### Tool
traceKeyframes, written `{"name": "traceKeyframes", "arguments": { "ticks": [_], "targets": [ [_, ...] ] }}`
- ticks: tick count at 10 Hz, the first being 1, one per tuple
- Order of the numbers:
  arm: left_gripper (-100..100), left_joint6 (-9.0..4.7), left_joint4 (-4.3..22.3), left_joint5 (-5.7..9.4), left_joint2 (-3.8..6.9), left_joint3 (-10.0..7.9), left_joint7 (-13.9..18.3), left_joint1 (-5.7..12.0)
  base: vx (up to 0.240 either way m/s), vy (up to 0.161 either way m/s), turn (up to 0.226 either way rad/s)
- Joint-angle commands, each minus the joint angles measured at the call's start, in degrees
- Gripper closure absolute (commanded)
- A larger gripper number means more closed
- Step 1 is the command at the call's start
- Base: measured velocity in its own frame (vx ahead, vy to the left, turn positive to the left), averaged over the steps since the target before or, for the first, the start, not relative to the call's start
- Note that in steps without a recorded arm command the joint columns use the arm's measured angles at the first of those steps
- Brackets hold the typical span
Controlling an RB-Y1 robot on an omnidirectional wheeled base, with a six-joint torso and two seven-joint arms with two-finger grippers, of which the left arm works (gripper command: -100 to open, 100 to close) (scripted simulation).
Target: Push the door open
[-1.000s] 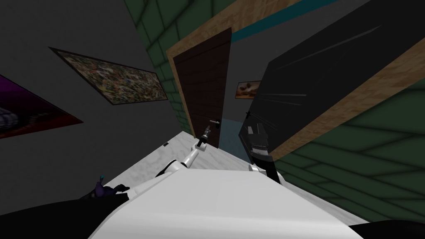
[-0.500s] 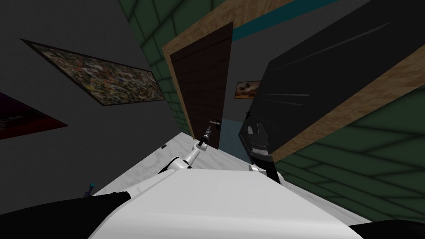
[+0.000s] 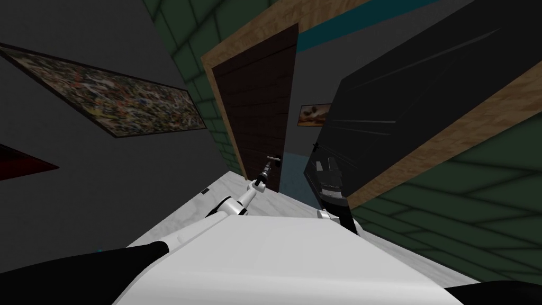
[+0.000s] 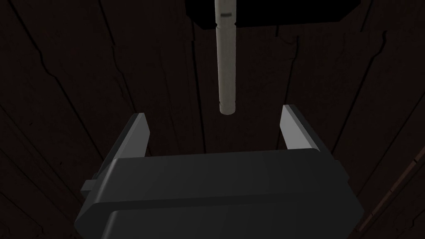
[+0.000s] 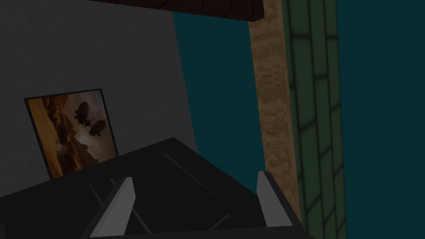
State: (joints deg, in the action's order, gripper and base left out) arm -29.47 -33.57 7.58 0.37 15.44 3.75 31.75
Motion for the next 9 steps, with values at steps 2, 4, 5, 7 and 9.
{"name": "traceKeyframes", "arguments": {
  "ticks": [2,4,5,7,9],
  "targets": [
    [-100,-0.21,1.7,0.10,-0.26,0.08,0.1,0.92,0.050,0.036,-0.014],
    [-100,-0.42,2.1,0.18,1.16,-0.15,0.1,0.97,0.128,-0.053,-0.026],
    [-100,-0.46,2.1,0.21,1.52,-0.26,0.1,0.95,0.153,-0.067,-0.014],
    [-100,-0.53,2.3,0.27,1.76,-0.49,0.0,0.89,0.212,-0.043,-0.027],
    [-100,-0.61,2.4,0.34,1.34,-0.72,-0.1,0.84,0.218,-0.085,-0.024]
  ]
}}
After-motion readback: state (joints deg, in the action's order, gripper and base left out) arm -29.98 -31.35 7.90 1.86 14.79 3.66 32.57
